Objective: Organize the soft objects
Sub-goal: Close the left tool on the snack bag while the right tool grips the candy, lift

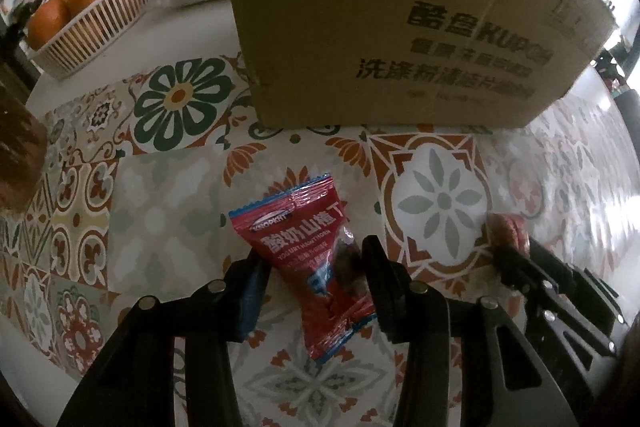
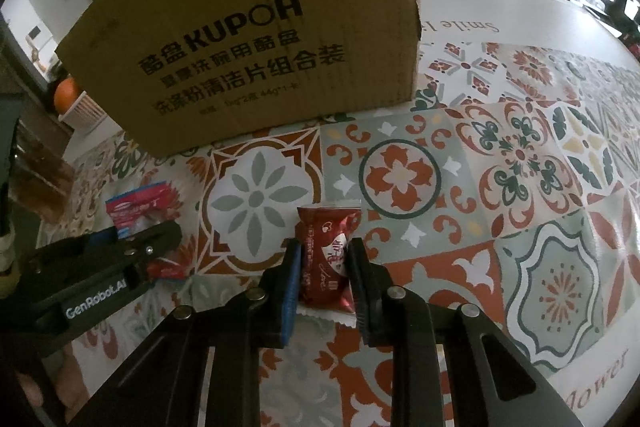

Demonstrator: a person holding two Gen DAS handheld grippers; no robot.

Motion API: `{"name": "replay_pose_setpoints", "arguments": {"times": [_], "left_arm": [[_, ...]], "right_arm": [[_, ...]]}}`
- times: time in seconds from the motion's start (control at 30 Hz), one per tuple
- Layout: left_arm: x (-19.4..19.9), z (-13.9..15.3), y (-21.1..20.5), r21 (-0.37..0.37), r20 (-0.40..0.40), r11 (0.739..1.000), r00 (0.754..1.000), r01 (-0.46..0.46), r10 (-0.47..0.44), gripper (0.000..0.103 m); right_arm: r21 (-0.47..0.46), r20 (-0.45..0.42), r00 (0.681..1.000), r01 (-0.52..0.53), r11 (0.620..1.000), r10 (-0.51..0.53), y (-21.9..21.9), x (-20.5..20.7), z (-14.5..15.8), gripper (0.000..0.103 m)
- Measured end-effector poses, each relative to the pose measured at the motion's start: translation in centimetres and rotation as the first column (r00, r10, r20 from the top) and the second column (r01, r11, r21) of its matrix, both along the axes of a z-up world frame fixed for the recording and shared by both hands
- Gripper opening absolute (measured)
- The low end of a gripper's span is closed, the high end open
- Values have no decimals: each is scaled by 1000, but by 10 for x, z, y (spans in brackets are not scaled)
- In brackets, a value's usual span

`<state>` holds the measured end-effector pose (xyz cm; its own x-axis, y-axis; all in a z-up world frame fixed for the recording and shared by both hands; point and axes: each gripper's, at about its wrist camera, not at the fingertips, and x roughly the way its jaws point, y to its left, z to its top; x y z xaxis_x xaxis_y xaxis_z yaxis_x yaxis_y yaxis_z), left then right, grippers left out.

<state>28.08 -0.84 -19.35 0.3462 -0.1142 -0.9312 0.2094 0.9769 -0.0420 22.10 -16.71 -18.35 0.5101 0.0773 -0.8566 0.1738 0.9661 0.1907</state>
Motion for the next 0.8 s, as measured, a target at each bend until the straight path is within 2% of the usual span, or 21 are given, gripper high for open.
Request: {"name": "replay_pose_setpoints", "arguments": {"times": [0.17, 0.8], "left_arm": [[-10, 9, -3, -20, 39, 1000, 999, 15, -14, 45], [-45, 90, -7, -55, 191, 998, 982, 19, -8, 45]], "right_arm": [[7, 5, 1000, -13, 1000, 13, -3, -6, 5, 25], [6, 131, 990, -48, 999, 47, -4, -23, 66, 25]]}}
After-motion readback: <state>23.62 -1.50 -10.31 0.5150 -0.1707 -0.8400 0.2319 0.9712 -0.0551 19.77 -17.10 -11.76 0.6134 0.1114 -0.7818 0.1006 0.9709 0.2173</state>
